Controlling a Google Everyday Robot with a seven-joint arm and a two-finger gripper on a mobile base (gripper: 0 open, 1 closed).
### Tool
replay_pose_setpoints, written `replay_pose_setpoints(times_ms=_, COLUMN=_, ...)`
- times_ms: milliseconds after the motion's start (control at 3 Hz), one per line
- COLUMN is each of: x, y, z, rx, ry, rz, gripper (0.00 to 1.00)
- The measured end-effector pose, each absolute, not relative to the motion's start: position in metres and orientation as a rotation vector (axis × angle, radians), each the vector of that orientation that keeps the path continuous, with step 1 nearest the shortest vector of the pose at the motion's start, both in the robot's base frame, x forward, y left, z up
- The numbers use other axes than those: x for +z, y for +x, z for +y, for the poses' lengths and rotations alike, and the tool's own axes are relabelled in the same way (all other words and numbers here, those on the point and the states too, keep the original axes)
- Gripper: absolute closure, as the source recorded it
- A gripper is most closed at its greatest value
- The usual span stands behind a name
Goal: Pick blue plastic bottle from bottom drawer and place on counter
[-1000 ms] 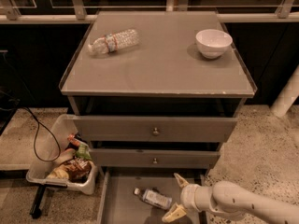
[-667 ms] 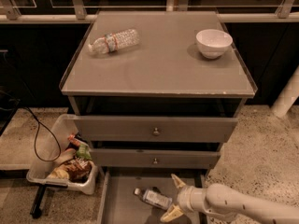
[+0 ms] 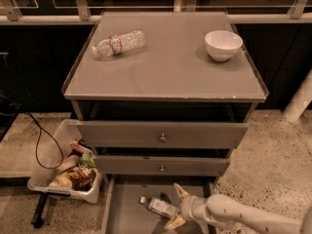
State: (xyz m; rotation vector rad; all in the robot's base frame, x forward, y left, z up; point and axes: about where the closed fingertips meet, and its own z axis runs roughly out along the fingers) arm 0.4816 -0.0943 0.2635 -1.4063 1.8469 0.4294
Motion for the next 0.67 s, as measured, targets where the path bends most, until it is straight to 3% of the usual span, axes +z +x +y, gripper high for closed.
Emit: replay_pose_setpoints(times_ms=667, x=0.202, y=0.500, z=-0.088, rx=0.451, ry=-1.431, rz=1.875, gripper=0.00)
